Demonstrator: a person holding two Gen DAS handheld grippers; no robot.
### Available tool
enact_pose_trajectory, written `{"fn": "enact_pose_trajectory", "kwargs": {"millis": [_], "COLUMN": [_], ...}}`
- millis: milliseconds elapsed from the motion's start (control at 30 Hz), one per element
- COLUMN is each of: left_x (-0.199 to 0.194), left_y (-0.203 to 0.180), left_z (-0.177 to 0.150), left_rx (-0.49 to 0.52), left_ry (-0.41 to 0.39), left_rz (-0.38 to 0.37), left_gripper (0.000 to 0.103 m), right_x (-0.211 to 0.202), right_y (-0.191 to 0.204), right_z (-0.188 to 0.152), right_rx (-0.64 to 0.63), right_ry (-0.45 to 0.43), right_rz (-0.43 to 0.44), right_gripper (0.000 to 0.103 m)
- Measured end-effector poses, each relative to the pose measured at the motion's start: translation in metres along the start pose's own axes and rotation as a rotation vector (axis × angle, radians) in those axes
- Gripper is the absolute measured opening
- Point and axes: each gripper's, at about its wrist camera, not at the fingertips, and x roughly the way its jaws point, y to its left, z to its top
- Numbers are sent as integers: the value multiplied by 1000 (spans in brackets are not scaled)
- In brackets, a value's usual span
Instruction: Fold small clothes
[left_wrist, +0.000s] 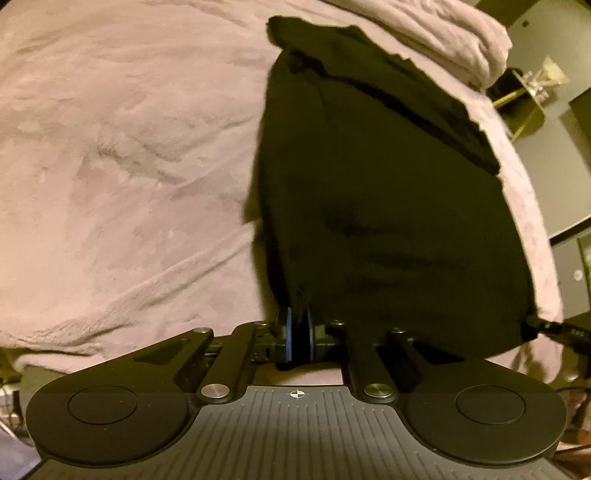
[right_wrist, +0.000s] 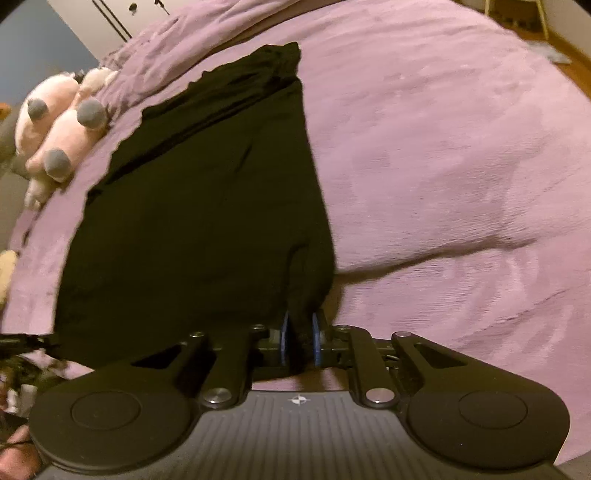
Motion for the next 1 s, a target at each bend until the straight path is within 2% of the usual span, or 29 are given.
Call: {"fn": "enact_pose_trajectory", "kwargs": {"millis": [300, 500, 700, 833, 1000], "left_x": [-11, -5, 3, 13, 30], "left_y": [-27, -38, -36, -16, 12], "left_z": [26, 56, 90, 118, 145], "left_rx": [19, 11, -38, -149, -303], "left_ry": [-80, -129, -190, -233, -266], "left_rz": [-69, -101, -114, -105, -54], "left_gripper": [9, 9, 9, 9, 10], "right_x": [6, 18, 34, 49, 68], "right_y": [2, 19, 31, 30, 22], "right_z": [29, 60, 101, 130, 159], "right_rx": [146, 147, 146, 192, 262], "right_ry": [-11, -42, -103, -156, -236], "right_rz": [180, 234, 230, 211, 123], "right_gripper": [11, 11, 10, 10, 10]}}
